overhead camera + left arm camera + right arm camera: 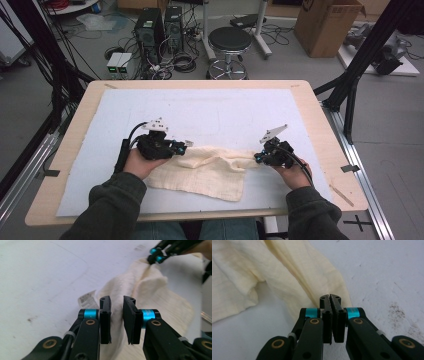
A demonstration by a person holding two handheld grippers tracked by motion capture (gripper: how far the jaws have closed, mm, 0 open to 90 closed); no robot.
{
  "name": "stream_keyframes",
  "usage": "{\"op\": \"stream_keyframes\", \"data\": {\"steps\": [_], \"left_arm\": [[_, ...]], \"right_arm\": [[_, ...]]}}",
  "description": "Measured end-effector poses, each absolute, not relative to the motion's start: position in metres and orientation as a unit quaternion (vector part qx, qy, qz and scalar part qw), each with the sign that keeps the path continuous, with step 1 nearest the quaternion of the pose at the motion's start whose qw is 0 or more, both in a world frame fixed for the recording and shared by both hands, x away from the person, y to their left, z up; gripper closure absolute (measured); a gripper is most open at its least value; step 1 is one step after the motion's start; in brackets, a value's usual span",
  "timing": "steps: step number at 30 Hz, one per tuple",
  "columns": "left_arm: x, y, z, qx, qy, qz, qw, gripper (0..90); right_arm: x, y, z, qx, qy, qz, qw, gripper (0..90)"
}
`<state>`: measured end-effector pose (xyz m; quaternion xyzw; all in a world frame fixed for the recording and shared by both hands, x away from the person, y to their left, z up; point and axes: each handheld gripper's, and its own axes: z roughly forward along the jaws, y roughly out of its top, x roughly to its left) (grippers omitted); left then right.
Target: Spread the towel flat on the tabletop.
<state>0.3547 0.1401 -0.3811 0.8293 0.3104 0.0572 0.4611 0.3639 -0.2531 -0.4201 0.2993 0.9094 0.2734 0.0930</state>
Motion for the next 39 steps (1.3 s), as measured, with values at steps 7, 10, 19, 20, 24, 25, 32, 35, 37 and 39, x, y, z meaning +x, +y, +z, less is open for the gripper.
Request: {"op": "stream_keyframes", "data": {"steps": [7,10,19,20,24,25,32,35,37,39], "left_arm": [[0.378,0.127,-0.386,0.827,0.326,0.062,0.454,67.8],[0.386,0.123,-0.397,0.84,0.335,0.048,0.425,54.7],[0.348,0.109,-0.4,0.879,0.246,0.027,0.407,86.7],[0.34,0.108,-0.403,0.884,0.238,0.019,0.401,86.7],[0.314,0.103,-0.413,0.891,0.216,-0.004,0.4,86.7],[0.309,0.101,-0.416,0.891,0.212,-0.01,0.401,86.6],[0.297,0.095,-0.427,0.897,0.197,-0.036,0.394,69.9],[0.297,0.1,-0.42,0.886,0.202,-0.04,0.416,65.8],[0.299,0.105,-0.415,0.882,0.203,-0.038,0.423,64.0],[0.301,0.109,-0.41,0.877,0.209,-0.037,0.432,64.0]], "right_arm": [[0.367,-0.268,-0.419,0.308,0.907,0.268,0.107,88.8],[0.368,-0.274,-0.418,0.316,0.902,0.274,0.106,88.8],[0.368,-0.275,-0.415,0.313,0.898,0.288,0.108,88.8],[0.366,-0.275,-0.414,0.314,0.897,0.292,0.106,88.8],[0.365,-0.272,-0.412,0.312,0.898,0.29,0.11,88.8],[0.364,-0.272,-0.411,0.311,0.898,0.289,0.11,88.8],[0.359,-0.271,-0.412,0.309,0.9,0.287,0.113,88.7],[0.359,-0.27,-0.413,0.31,0.901,0.284,0.11,88.7],[0.36,-0.27,-0.414,0.309,0.901,0.285,0.111,88.7],[0.36,-0.27,-0.415,0.309,0.901,0.283,0.108,88.7]]}}
